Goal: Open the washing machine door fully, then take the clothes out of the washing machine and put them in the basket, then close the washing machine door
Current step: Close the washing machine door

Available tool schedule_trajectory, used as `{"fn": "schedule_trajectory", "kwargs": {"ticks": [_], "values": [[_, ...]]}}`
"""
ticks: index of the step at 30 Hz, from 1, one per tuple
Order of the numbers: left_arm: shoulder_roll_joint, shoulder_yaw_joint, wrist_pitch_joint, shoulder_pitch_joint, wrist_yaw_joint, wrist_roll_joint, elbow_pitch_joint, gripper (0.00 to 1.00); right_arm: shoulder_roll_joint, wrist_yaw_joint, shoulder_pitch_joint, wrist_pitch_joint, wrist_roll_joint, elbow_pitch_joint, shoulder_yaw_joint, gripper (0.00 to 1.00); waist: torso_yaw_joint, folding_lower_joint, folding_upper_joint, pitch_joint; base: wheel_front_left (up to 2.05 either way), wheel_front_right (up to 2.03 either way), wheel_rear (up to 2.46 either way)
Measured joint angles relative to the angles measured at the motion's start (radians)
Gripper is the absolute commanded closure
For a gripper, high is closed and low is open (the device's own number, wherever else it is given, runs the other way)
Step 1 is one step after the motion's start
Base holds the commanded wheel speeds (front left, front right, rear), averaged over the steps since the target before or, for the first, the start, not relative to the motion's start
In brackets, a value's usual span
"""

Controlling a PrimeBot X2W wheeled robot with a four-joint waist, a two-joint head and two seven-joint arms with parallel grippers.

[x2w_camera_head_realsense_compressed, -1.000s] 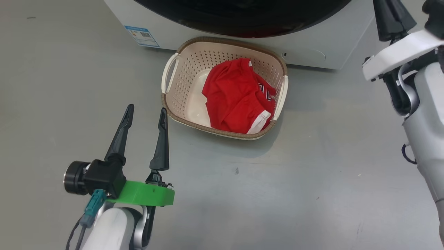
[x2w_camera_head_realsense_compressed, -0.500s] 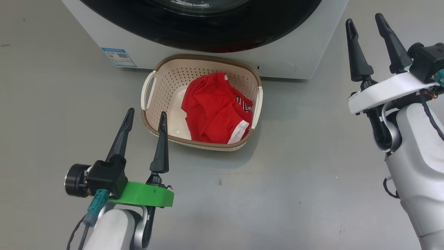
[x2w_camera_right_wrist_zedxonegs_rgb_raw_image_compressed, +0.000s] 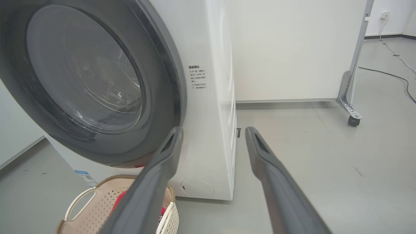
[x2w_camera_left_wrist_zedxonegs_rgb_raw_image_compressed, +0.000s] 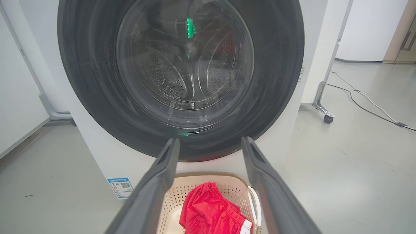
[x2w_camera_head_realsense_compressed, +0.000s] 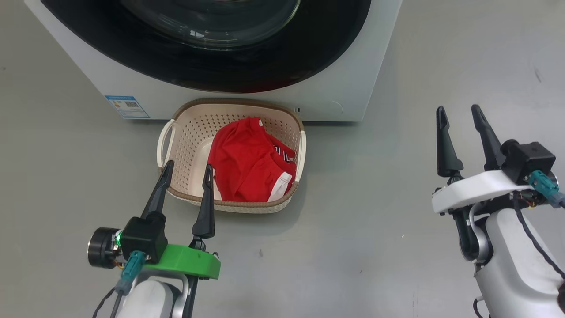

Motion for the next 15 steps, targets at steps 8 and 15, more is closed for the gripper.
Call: {"fn": "schedule_trajectory", "kwargs": {"ticks": [8, 15], "values": [[0.001, -0.002, 0.000, 0.039, 0.000, 0.000, 0.037, 0.00, 0.026, -0.017, 0.136, 0.000, -0.024, -0.056, -0.010, 0.00, -0.034, 0.0000, 0.0000, -0.057, 0.00, 0.00, 0.00], [0.004, -0.006, 0.000, 0.064, -0.001, -0.002, 0.062, 0.00, 0.046, -0.031, 0.244, 0.000, -0.048, -0.096, -0.010, 0.00, -0.052, 0.0000, 0.0000, -0.107, 0.00, 0.00, 0.00]]}}
